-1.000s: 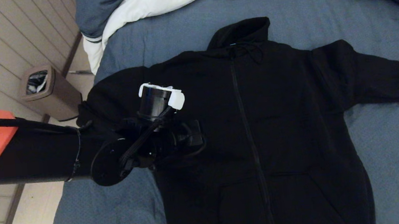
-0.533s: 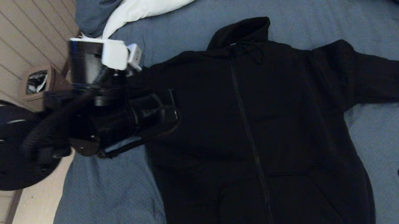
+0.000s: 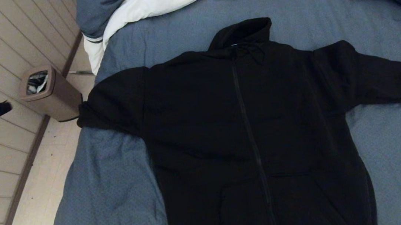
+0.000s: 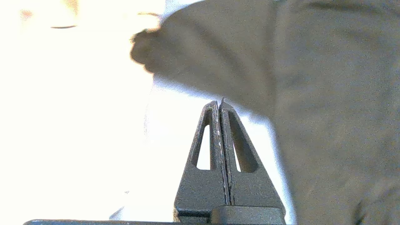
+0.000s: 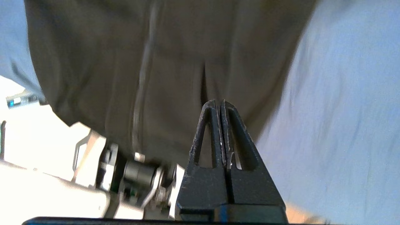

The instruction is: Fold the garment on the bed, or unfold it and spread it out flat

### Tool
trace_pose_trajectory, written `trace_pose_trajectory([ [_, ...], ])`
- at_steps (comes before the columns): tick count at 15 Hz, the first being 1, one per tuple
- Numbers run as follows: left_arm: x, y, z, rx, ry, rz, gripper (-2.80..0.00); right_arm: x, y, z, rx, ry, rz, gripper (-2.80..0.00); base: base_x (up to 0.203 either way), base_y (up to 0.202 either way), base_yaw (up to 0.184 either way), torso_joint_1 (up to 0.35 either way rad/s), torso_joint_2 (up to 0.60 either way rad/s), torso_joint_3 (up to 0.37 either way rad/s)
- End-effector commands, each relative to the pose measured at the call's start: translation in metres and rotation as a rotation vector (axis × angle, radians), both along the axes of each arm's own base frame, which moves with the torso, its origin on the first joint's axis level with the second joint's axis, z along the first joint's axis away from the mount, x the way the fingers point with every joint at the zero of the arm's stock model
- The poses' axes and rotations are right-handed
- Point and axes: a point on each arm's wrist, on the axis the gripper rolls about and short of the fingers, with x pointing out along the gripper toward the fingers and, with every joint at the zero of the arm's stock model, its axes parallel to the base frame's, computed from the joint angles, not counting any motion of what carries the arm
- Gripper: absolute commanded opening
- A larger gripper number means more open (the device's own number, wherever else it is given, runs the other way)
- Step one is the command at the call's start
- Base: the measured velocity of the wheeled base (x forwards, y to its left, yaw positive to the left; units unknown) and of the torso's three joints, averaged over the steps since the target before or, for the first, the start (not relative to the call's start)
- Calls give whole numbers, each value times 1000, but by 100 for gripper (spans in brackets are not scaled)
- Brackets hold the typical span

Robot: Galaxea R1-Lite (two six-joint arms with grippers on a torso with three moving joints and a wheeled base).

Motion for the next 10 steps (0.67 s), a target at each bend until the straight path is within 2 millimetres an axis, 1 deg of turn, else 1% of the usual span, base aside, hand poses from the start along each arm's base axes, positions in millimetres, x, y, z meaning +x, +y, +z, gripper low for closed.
trace_pose_trajectory([
  [1, -83, 24, -6, -4, -48, 33, -280, -37, -7, -22, 24, -69, -52, -280, 0, 0, 0, 0, 0, 0],
  [3, -127, 32, -30, -13, -12, 12, -280, -58, -8, -43, 34, -122, -127, -280, 0, 0, 0, 0, 0, 0],
  [4, -144, 34, -48, -23, -2, 10, -280, -67, -7, -55, 37, -143, -151, -280, 0, 0, 0, 0, 0, 0],
  [6, -167, 38, -86, -32, 19, 10, -280, -73, -5, -83, 37, -140, -166, -280, 0, 0, 0, 0, 0, 0],
  [7, -172, 38, -108, -28, 50, 12, -280, -76, -3, -97, 41, -143, -137, -280, 0, 0, 0, 0, 0, 0],
  [8, -171, 37, -125, -25, 88, 29, -280, -79, -3, -107, 41, -161, -114, -280, 0, 0, 0, 0, 0, 0],
  [9, -167, 37, -137, -21, 127, 66, -280, -82, -2, -118, 39, -184, -101, -280, 0, 0, 0, 0, 0, 0],
  [10, -163, 37, -140, -15, 109, 102, -280, -80, -2, -130, 37, -188, -104, -280, 0, 0, 0, 0, 0, 0],
])
